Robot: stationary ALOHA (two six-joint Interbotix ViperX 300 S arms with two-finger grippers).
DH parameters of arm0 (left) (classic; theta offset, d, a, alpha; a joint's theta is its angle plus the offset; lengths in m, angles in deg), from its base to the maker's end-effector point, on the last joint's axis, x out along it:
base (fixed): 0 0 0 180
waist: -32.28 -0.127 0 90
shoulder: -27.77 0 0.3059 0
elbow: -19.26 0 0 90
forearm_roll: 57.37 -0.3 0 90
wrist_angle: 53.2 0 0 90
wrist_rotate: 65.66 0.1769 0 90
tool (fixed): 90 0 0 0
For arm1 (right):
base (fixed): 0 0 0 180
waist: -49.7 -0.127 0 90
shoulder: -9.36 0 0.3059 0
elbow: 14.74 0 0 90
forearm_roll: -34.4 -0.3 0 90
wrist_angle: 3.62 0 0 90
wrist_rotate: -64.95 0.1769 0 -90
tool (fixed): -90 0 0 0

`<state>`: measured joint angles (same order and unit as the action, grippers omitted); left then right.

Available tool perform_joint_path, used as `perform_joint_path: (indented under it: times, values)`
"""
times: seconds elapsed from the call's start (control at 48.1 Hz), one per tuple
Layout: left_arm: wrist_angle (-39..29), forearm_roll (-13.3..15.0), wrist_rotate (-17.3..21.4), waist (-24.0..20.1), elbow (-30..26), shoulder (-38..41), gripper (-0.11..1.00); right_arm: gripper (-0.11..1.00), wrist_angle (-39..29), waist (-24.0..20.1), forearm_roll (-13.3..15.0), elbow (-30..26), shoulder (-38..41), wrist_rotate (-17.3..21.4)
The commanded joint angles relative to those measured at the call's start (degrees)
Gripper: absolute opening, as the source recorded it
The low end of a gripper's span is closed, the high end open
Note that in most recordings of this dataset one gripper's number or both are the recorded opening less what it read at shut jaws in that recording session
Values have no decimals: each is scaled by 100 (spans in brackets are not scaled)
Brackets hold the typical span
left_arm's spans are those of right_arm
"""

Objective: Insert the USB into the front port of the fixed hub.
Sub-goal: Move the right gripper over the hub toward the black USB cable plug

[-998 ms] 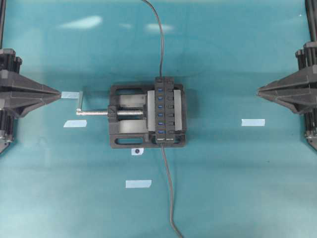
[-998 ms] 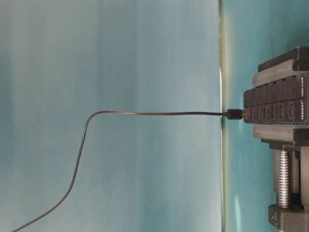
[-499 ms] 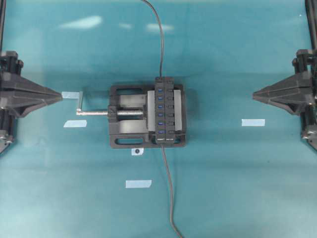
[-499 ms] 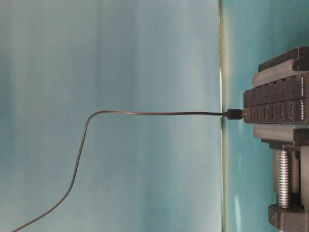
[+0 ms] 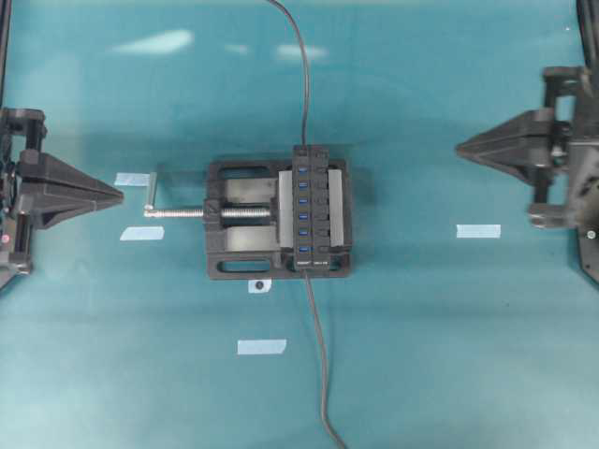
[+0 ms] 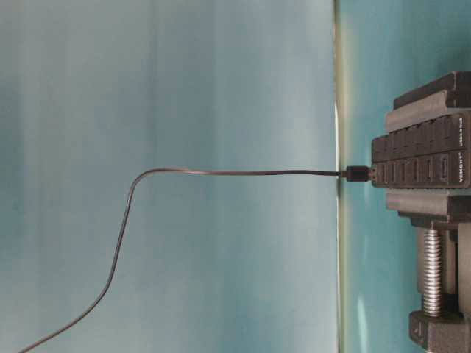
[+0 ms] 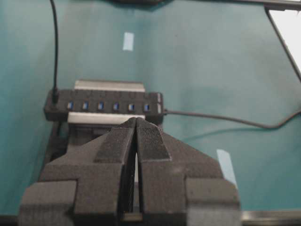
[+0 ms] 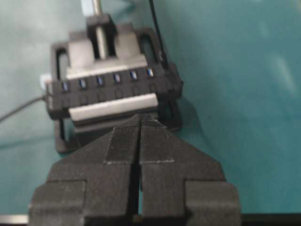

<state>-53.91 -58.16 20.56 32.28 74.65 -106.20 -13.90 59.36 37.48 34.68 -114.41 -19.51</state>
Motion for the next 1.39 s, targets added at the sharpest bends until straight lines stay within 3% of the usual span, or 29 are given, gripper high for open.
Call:
perform_joint_path:
  times: [0.0, 0.25, 0.562, 0.77, 1.019, 1.373]
  values:
    - [18, -18, 9, 0, -141, 44, 0, -2, 26, 35, 123, -290, 299, 9]
    - [9, -18, 9, 0, -158, 44, 0, -2, 26, 97, 439, -765, 1151, -70]
    - [9, -18, 9, 9, -158, 44, 0, -2, 9, 255, 466, -1327, 1969, -589]
    - [9, -18, 9, 0, -158, 53, 0, -2, -141, 281, 466, -1652, 2461, -650]
    - [9, -18, 9, 9, -141, 44, 0, -2, -721, 308, 466, -2136, 3023, -677]
    - [0, -9, 0, 9, -114, 53, 0, -2, -2048, 308, 466, -3349, 3876, -861]
